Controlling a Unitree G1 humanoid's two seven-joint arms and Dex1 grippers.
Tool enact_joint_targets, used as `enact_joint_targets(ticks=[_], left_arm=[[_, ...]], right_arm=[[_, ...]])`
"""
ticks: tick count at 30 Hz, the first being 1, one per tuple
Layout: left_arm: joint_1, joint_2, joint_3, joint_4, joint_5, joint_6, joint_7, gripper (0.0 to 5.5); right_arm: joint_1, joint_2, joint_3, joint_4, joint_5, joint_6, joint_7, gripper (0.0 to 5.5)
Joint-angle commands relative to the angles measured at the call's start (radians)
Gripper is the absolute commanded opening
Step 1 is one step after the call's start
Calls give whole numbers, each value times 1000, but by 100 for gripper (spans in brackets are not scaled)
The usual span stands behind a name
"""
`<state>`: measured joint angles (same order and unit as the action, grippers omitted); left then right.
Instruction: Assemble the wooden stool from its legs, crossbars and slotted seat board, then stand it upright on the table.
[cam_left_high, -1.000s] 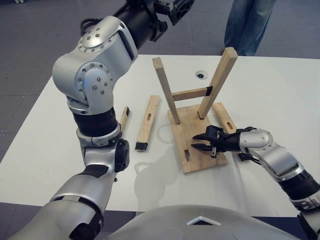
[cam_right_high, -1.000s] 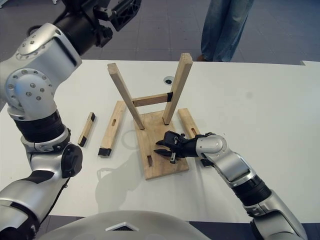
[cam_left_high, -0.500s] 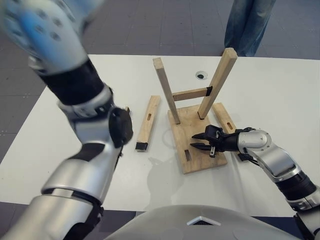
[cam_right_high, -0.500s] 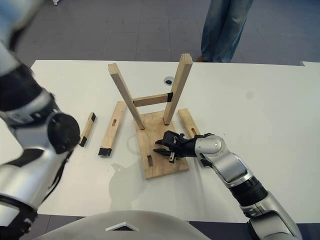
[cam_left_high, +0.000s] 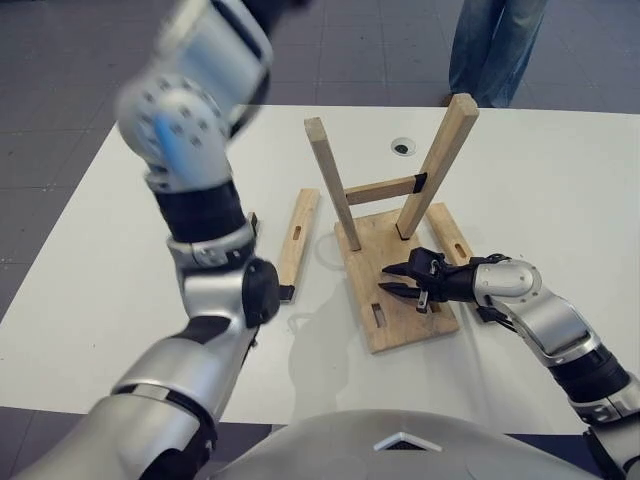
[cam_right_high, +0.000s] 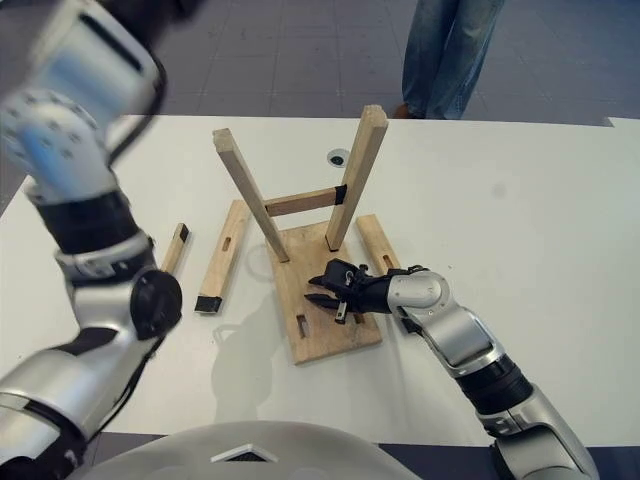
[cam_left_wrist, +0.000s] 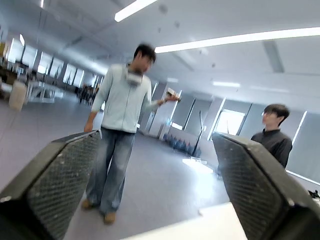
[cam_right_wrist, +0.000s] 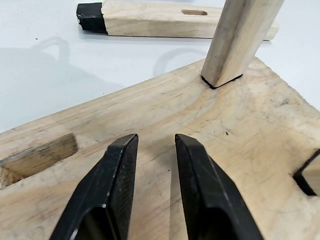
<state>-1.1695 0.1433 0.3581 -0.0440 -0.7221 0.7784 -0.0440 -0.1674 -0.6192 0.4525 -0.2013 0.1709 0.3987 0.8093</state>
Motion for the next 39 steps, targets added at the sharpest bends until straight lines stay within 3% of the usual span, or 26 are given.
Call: enact_joint_targets(ticks=[1, 3, 9, 12, 14, 17, 20, 25, 39], left_arm=[[-47, 78, 37, -91, -66, 97, 58, 412], [57, 127, 22, -186, -49, 171, 98, 412], [525, 223, 89, -554, -47, 451, 213, 412], [766, 219, 101, -703, -68, 559, 202, 407], [904, 209, 82, -753, -62, 578, 186, 407], [1014, 186, 51, -761, -31, 548, 171, 407], [1036, 187, 24, -745, -4, 513, 159, 407], [1017, 218, 4, -718, 26, 491, 124, 407], [939, 199, -40, -656, 88, 453, 116, 407]], right_arm=[[4, 60, 27, 133, -72, 117, -77, 133], [-25, 98, -24, 113, -13, 161, -86, 133], [-75, 16, -404, -238, 336, 508, -56, 133], [-9, -148, -577, -349, 479, 628, 39, 183], [102, -316, -622, -351, 478, 605, 177, 223], [284, -554, -549, -249, 319, 379, 394, 272], [344, -616, -437, -154, 182, 182, 480, 272], [410, -565, -321, -135, 81, 56, 462, 272], [246, -245, -81, -86, -38, 109, 234, 272]])
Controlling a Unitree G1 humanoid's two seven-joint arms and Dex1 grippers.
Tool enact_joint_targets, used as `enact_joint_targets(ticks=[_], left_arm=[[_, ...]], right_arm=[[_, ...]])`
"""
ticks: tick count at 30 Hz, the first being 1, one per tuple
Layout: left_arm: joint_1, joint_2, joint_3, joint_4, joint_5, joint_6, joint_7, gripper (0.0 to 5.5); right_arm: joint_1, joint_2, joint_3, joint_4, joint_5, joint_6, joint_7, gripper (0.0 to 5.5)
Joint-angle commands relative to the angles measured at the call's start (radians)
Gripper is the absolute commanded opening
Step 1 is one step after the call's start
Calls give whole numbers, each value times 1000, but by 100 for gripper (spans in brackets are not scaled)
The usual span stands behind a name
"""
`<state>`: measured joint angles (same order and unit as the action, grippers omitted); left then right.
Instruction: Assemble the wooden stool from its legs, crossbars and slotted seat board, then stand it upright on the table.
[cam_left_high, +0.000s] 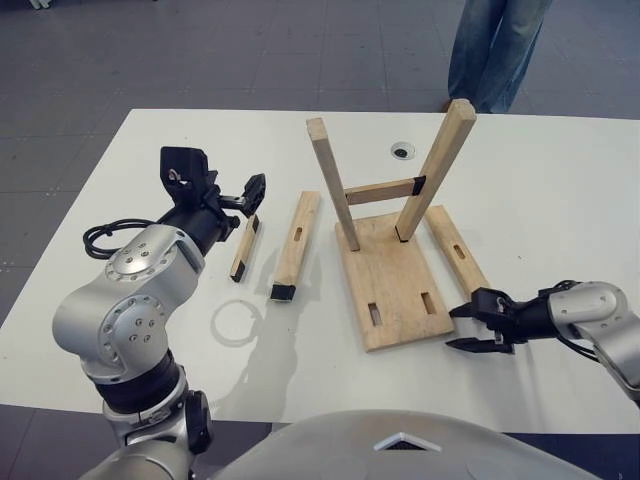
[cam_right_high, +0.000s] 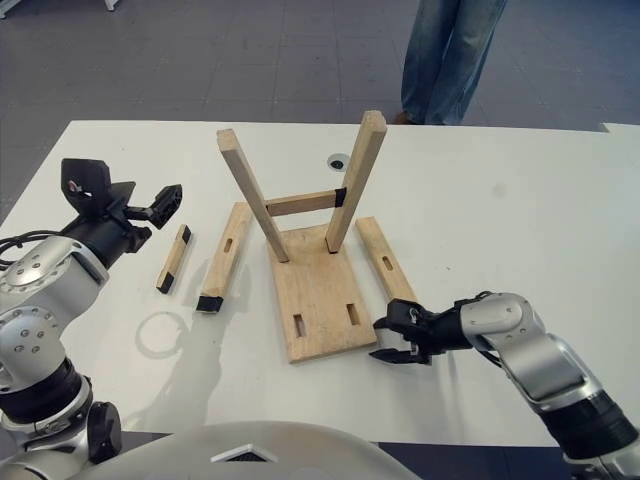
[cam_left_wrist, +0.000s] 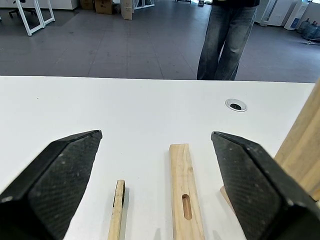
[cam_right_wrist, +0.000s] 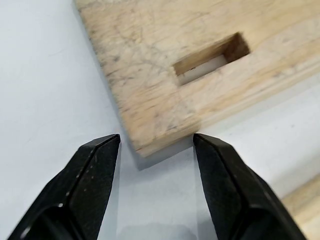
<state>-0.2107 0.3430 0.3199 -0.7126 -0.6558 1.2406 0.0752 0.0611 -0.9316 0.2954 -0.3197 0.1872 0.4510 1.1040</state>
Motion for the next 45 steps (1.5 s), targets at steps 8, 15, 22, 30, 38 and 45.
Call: enact_joint_targets(ticks=[8, 15, 22, 30, 38, 45], left_arm=[[-10, -13, 5, 20, 51, -25, -9, 407], [159, 30, -15, -4, 107, -25, -35, 407], [279, 50, -67, 46, 185, -81, -75, 407], [398, 54, -140, 181, 262, -199, -147, 407], [465, 37, -162, 315, 308, -308, -213, 358], [468, 30, -216, 424, 347, -420, -268, 245]], right_arm=[[-23, 209, 106, 28, -68, 140, -216, 272], [-51, 152, -38, -91, 23, 218, -214, 272], [-191, 216, -196, -273, 188, 434, -296, 272], [-252, 250, -228, -326, 238, 494, -384, 272], [-339, 290, -274, -349, 310, 552, -457, 274], [-375, 310, -281, -349, 347, 576, -501, 274]])
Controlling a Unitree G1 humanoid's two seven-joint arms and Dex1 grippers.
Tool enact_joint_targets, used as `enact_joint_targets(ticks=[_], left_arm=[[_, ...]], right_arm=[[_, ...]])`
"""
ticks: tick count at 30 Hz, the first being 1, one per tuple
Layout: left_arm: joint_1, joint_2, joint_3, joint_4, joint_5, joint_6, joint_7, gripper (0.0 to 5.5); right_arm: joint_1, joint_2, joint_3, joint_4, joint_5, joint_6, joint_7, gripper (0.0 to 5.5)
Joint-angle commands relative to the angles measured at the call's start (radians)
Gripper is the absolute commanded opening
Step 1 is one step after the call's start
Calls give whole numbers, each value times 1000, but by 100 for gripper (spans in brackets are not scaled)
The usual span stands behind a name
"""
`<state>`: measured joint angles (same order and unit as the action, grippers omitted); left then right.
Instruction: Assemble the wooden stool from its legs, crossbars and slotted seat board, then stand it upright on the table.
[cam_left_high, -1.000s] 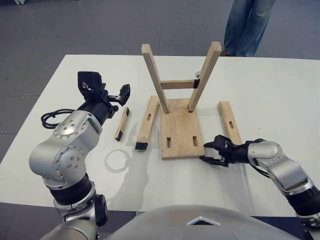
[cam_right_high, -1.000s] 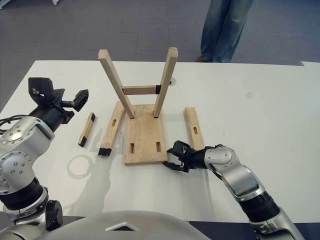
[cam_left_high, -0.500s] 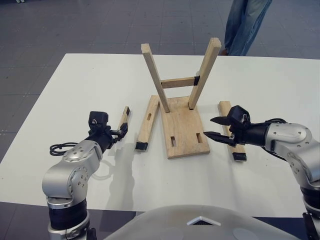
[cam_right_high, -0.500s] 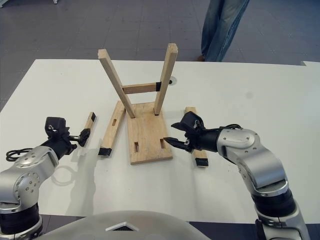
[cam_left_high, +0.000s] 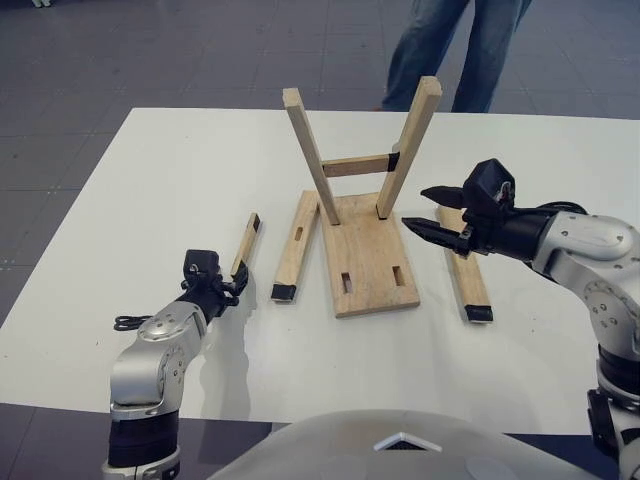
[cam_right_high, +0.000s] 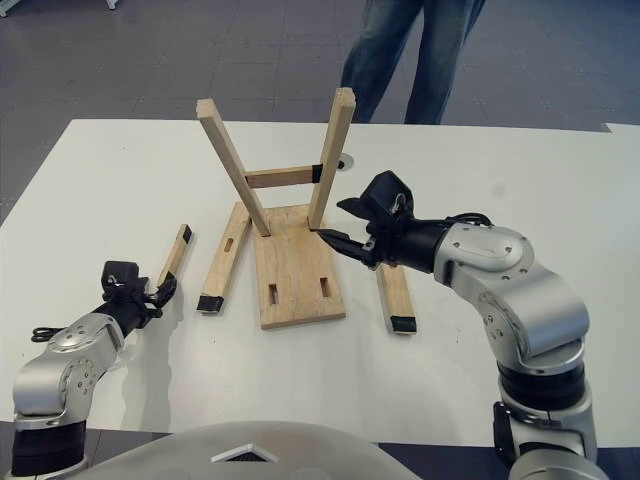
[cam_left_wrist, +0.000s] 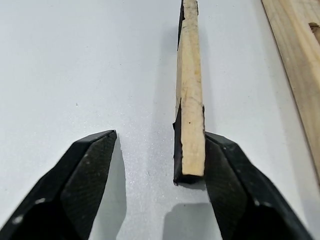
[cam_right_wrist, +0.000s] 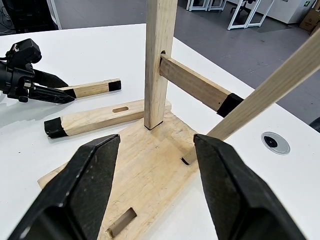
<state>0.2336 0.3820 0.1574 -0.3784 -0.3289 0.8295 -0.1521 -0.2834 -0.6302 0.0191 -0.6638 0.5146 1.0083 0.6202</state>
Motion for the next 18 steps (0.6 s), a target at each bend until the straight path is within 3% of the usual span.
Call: enact_joint_targets(ticks=[1, 13, 15, 18], left_arm=[[22, -9, -62, 107, 28, -26, -49, 233], [3, -23, -72, 165, 54, -112, -70, 46], [-4, -34, -40, 149, 25, -120, -77, 44], [-78, -13, 102, 55, -125, -86, -126, 44]], right_arm=[[-35, 9, -1, 1, 20, 16, -19, 274], [-81, 38, -28, 51, 60, 25, -67, 274], [-96, 49, -44, 68, 69, 30, -81, 274], [-157, 86, -117, 111, 129, 66, -110, 274]])
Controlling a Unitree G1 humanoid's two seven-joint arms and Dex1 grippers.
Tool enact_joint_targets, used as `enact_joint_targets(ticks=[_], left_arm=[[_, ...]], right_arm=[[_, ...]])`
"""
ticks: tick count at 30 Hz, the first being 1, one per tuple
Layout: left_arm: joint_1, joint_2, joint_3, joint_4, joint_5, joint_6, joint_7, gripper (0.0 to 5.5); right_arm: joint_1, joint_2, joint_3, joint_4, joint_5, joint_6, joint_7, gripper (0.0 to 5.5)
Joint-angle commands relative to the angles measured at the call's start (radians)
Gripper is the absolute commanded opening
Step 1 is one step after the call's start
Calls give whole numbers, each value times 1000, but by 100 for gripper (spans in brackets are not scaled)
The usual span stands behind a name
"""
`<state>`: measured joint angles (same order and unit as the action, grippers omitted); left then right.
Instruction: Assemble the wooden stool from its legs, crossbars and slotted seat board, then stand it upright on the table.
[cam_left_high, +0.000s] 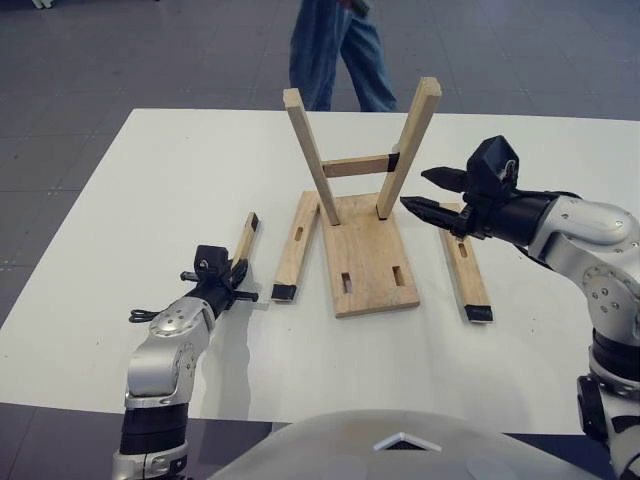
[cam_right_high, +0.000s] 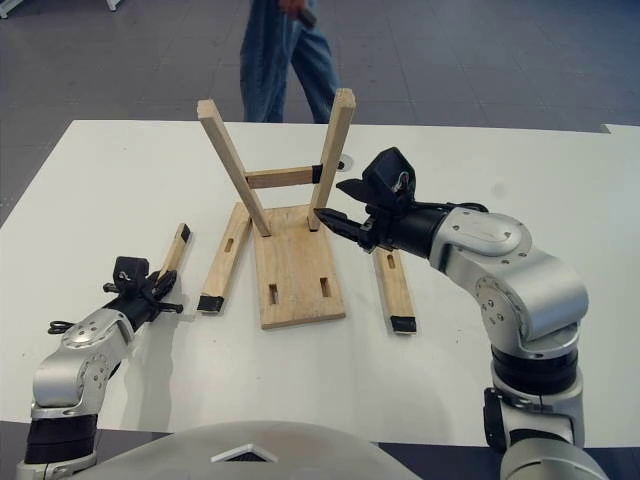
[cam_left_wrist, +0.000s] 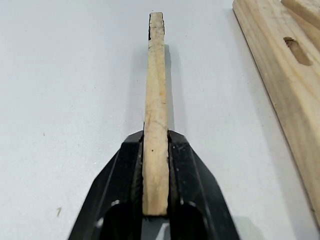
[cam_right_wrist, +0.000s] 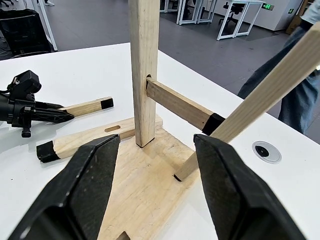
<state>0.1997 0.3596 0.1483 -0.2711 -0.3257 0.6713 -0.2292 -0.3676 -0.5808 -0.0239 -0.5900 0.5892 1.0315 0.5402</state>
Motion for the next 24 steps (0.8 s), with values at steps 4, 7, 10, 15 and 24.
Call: enact_joint_targets(ticks=[4, 7, 10, 15, 24], left_arm=[[-305, 165, 407, -90, -421, 191, -81, 44], [-549, 255, 523, -81, -697, 262, -56, 44], [-747, 220, 466, -110, -1121, 267, 37, 44], [-805, 170, 292, -122, -1371, 243, 101, 44], [-775, 129, 114, -109, -1353, 195, 111, 44]], right_arm=[[-186, 106, -196, 108, 186, 113, -80, 274], [-322, 200, -295, 206, 323, 160, -158, 274], [-486, 338, -403, 368, 584, 186, -306, 274], [-589, 401, -411, 506, 861, 160, -429, 274], [-656, 349, -321, 585, 990, 130, -423, 274]])
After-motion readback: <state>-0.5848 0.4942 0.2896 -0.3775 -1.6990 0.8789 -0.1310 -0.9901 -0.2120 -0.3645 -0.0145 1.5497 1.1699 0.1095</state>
